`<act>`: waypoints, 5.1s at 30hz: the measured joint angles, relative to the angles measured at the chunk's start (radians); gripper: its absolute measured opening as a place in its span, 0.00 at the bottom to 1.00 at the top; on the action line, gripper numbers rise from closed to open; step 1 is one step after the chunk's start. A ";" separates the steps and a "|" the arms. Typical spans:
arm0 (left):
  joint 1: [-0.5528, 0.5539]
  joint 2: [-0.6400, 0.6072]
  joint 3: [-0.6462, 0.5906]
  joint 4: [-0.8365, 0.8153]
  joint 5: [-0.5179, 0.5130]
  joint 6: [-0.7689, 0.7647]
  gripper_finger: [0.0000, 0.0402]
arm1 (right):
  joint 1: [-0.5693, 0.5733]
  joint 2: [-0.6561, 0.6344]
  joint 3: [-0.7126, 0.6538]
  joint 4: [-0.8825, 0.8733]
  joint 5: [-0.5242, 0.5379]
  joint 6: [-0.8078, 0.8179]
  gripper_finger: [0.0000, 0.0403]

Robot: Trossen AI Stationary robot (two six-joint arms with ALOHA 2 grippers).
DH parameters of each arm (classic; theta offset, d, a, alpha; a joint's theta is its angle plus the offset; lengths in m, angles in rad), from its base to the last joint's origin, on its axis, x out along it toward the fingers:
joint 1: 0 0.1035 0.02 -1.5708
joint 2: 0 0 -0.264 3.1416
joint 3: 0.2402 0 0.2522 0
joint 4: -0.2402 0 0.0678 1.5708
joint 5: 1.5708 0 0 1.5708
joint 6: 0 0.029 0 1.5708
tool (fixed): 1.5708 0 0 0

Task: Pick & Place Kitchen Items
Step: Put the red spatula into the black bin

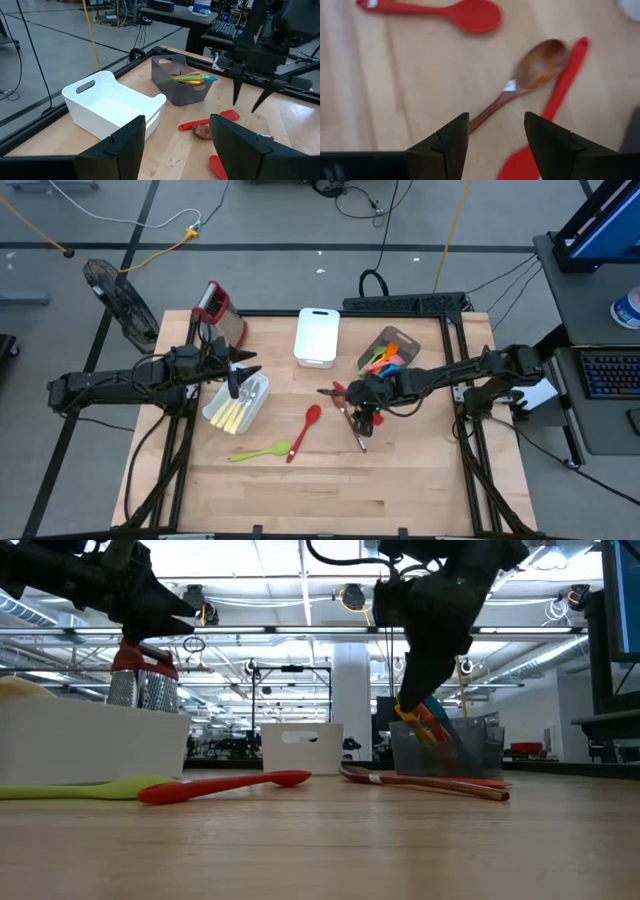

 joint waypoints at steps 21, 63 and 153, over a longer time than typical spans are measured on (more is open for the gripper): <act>0.000 0.000 0.000 0.001 -0.001 0.054 0.57 | 0.003 0.145 0.001 -0.005 0.098 0.209 0.47; 0.000 0.000 0.000 0.004 0.000 0.051 0.57 | -0.064 0.163 0.001 -0.015 0.041 0.290 0.46; 0.000 0.000 0.000 0.004 -0.096 0.053 0.57 | 0.127 0.113 -0.228 -0.030 0.025 0.525 0.46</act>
